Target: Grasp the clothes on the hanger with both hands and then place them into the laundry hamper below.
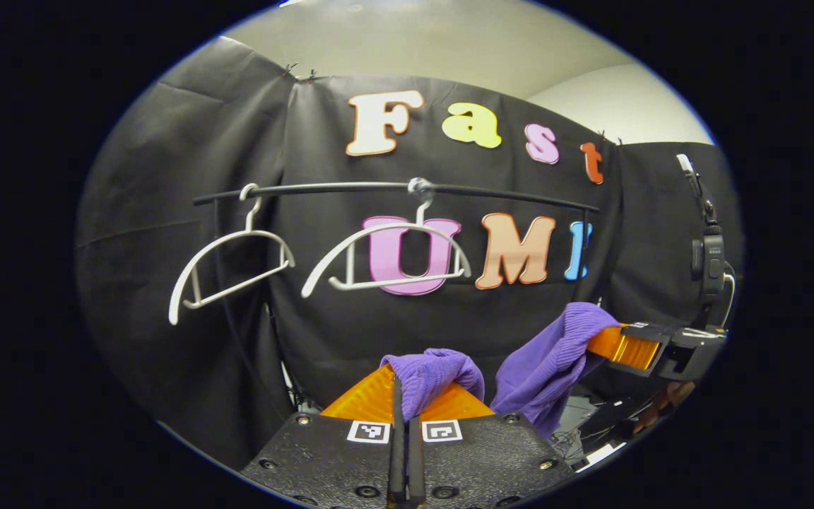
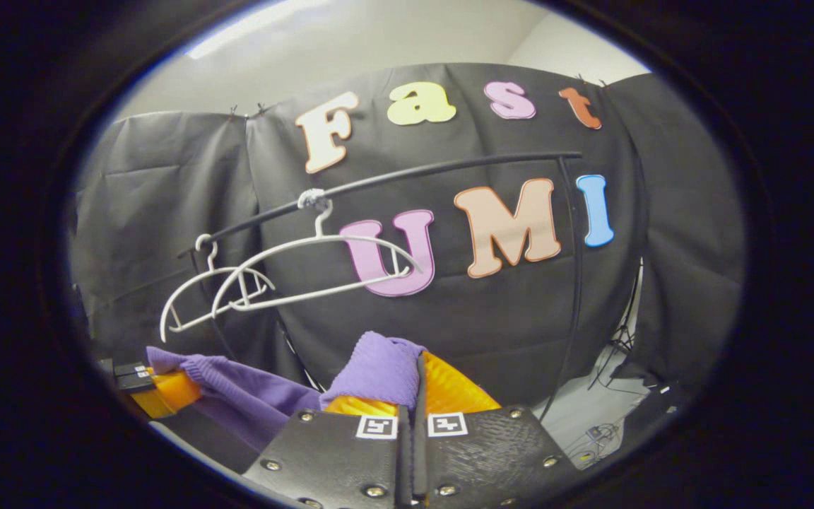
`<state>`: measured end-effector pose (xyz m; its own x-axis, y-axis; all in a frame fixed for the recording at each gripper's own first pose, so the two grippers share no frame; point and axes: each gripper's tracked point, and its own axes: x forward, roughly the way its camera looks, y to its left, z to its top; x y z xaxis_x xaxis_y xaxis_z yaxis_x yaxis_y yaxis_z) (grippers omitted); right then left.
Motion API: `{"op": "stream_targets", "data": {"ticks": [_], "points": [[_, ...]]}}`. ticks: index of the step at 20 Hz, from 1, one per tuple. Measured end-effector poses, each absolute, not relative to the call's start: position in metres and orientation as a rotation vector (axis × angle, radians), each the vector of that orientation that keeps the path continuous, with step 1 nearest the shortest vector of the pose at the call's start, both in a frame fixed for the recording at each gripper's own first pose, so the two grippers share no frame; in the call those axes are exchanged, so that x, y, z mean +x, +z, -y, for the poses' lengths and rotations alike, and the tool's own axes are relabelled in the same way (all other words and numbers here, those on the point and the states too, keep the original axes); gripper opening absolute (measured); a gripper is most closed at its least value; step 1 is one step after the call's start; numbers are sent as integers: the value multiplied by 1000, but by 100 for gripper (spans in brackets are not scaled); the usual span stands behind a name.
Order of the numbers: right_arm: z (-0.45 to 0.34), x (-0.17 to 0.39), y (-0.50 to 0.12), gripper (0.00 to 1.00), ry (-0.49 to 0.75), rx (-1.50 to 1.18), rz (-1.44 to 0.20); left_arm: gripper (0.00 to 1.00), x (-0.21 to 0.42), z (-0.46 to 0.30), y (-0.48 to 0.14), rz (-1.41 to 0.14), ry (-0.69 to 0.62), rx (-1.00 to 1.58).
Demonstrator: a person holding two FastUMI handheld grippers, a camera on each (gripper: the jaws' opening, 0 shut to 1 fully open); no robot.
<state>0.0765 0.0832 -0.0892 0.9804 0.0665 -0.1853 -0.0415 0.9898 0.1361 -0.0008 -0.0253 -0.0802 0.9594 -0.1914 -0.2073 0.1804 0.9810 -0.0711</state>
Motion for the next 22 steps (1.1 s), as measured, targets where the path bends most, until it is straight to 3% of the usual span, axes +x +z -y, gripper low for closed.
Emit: {"op": "stream_targets", "data": {"ticks": [9,18,22], "points": [[-87,88,-60,2,43,116,-142,2,31,57,-55,-179,-236,-62],[-75,127,-96,2,-11,67,-196,2,74,64,-101,-250,-257,-60],[-84,144,-114,2,25,34,-200,2,93,64,-129,-277,-263,-55]]}}
